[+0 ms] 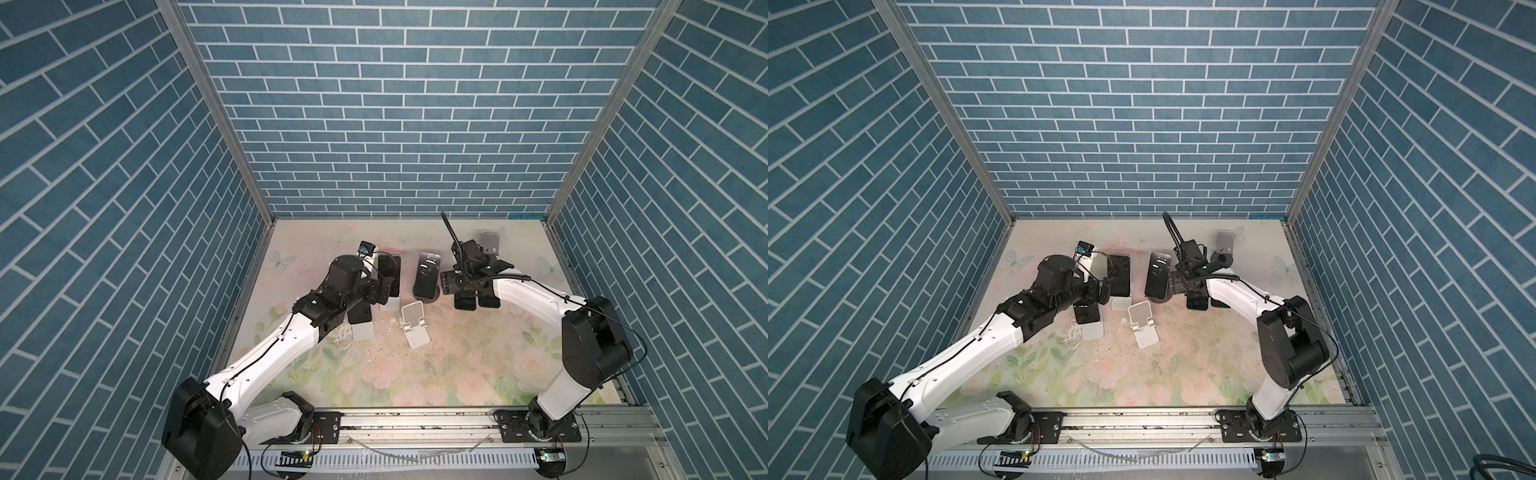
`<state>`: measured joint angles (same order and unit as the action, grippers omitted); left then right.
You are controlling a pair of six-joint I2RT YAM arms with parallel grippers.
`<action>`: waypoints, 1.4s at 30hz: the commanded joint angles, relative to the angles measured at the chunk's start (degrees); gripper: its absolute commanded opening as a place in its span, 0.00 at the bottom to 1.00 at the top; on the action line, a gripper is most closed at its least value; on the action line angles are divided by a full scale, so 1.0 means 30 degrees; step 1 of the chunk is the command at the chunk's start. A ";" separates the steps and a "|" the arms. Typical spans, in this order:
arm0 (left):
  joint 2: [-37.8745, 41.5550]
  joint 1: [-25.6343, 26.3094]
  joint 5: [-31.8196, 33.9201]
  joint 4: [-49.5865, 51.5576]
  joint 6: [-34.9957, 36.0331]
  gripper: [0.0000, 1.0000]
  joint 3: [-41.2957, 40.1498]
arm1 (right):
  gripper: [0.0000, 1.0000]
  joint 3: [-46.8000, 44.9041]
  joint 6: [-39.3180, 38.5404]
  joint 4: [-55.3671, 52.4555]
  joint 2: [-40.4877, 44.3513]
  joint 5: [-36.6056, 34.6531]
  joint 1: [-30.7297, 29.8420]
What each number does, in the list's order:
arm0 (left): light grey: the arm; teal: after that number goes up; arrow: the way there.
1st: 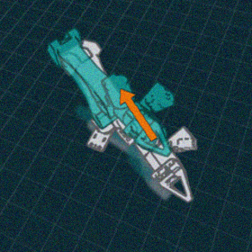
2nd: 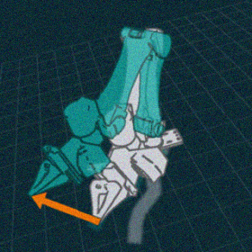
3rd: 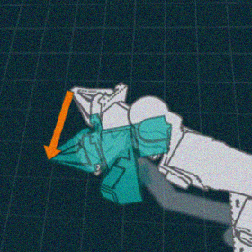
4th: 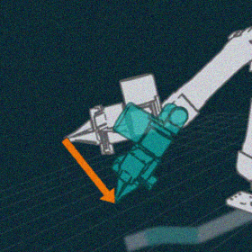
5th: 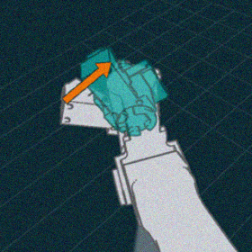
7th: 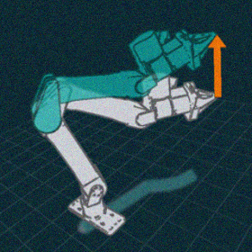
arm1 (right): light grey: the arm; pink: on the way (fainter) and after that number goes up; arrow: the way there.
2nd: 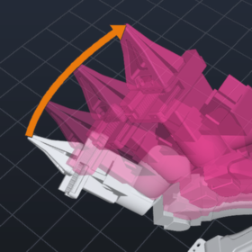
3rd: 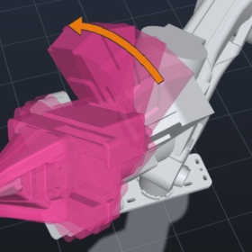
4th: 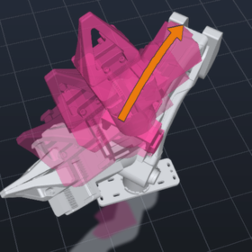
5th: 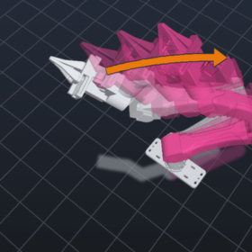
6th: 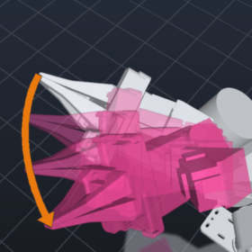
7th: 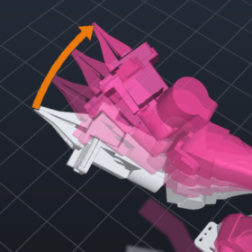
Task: Remove the phone from the phone stand
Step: Place the phone at the center of the table, then pick up the phone stand from the center of the table.
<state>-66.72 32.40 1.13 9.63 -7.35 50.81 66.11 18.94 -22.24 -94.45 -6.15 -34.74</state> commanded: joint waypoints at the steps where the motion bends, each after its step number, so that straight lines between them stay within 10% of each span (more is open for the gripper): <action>1: 0.0494 0.0079 0.0386 0.0288 -0.0295 1.00 0.0174 | 0.82 -0.1154 -0.1205 0.1541 0.1314 -0.0057 -0.0828; 16: 0.1005 0.0069 0.0910 0.0253 -0.0683 0.99 -0.0207 | 0.86 -0.3086 -0.2025 0.3403 0.4474 0.1081 -0.2951; 42: 0.1829 0.0069 0.1946 0.0951 -0.0716 1.00 -0.0584 | 0.98 -0.0405 0.2564 0.3297 0.0659 -0.3257 -0.7620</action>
<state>-62.39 32.40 6.42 11.77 -9.63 50.30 61.67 23.86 -11.57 -91.57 -12.43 -57.10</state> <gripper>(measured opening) 0.996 0.986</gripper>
